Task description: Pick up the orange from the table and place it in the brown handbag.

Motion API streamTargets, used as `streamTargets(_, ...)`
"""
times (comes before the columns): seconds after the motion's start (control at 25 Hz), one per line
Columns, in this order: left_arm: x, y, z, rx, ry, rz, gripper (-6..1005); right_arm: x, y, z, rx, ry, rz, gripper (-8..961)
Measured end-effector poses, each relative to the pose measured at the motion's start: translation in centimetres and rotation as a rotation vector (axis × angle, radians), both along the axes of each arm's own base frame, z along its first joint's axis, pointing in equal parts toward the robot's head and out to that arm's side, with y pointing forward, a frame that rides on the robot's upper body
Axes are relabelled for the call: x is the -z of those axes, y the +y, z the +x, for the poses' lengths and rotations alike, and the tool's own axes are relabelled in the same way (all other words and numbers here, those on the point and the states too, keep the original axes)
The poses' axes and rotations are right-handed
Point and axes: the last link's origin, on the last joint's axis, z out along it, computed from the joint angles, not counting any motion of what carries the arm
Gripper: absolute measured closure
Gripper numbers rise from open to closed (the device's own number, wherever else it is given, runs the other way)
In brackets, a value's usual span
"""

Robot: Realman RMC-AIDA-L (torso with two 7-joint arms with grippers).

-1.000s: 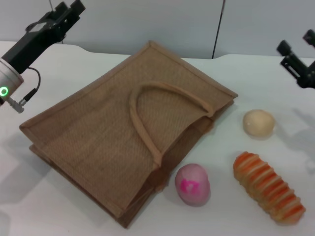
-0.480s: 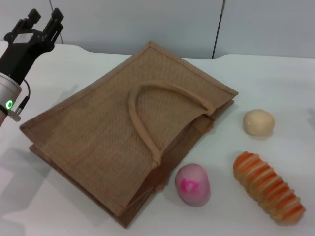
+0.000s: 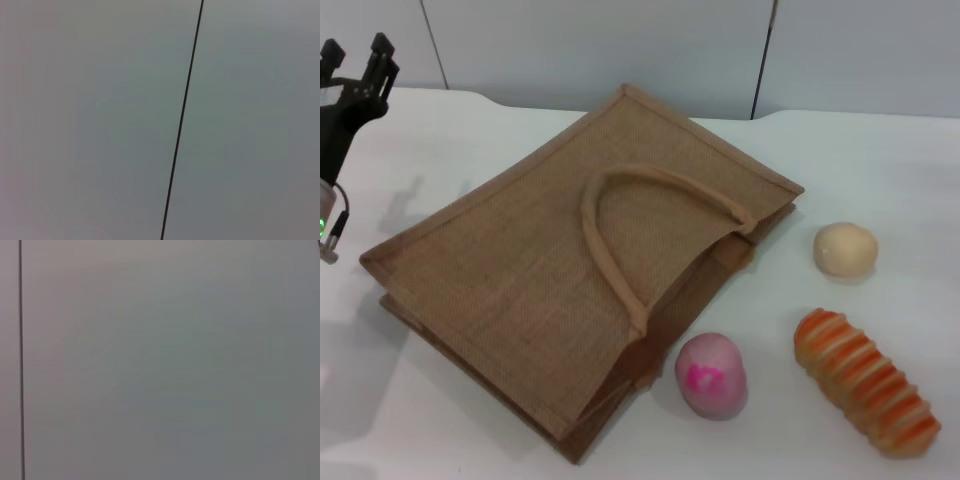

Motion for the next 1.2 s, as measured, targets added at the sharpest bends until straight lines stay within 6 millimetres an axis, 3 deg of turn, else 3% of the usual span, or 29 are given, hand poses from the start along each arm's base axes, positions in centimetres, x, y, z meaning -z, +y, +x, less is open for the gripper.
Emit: streamTargets(1.2, -0.62, -0.15, -0.12, 0.0, -0.013, 0.037, 352, 0.0, -0.62, 0.46, 0.007, 0.014, 0.0, 202)
